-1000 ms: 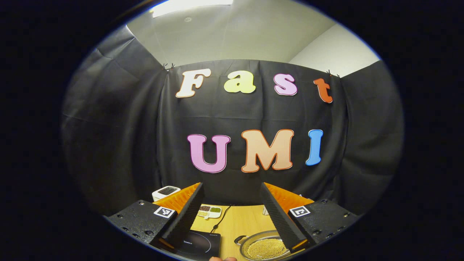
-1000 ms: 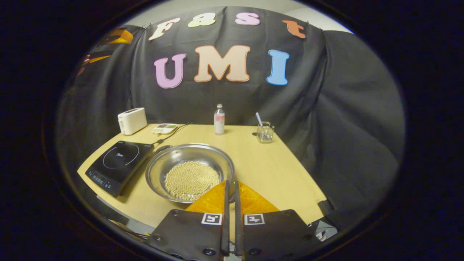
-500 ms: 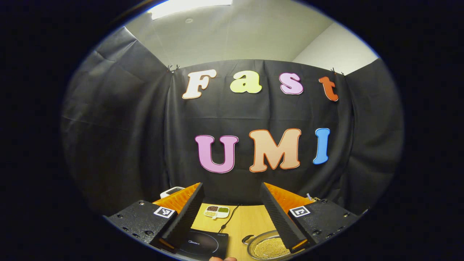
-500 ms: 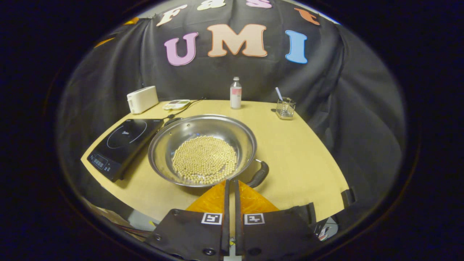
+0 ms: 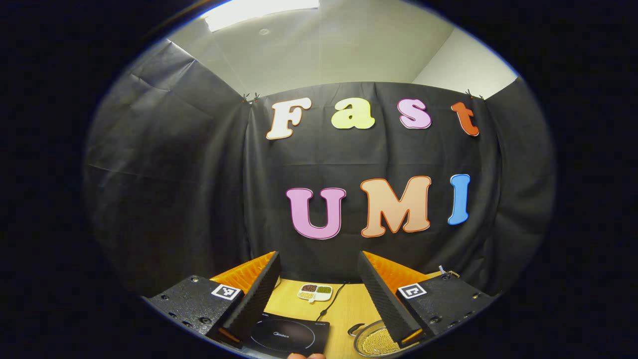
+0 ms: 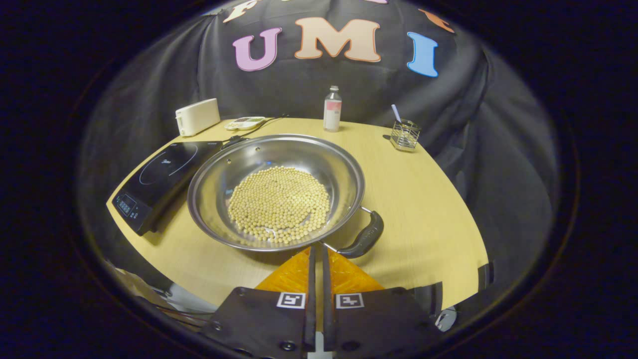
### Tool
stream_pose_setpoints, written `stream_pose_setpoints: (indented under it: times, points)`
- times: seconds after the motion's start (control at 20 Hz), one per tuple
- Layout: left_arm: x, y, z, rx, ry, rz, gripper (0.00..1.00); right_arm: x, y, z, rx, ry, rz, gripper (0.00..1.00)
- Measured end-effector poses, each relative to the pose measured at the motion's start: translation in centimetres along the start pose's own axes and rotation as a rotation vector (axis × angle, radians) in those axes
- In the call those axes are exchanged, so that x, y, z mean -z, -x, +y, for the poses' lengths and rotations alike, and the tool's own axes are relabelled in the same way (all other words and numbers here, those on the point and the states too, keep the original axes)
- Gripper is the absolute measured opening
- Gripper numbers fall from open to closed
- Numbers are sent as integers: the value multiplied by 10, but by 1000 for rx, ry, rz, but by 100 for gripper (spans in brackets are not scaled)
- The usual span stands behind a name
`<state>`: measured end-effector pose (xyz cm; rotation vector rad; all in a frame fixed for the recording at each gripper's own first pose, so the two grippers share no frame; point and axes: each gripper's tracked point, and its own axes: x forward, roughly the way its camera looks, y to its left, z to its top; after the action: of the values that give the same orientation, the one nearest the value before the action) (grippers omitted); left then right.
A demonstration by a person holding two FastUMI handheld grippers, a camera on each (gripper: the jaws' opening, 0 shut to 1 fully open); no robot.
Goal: First push the handle of the pot to place it horizontally, then grasp the pot with both hands and set it on the induction cooktop.
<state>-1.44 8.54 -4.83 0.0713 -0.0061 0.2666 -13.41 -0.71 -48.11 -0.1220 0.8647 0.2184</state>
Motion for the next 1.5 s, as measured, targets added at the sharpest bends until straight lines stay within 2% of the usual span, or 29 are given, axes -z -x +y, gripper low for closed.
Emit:
stream_pose_setpoints:
  times: [0.1,0.2,1.1,1.5]
  points:
    - [1,0,3,-13,0,3,99,-2,-4,-4,1,-11,2,9]
    - [2,-1,3,-23,0,3,99,-2,-8,-10,9,-8,2,4]
    - [3,-5,8,-84,-27,5,99,-28,-57,-58,27,68,1,4]
    - [9,-6,11,-103,-33,28,99,-33,-72,-67,39,71,11,4]
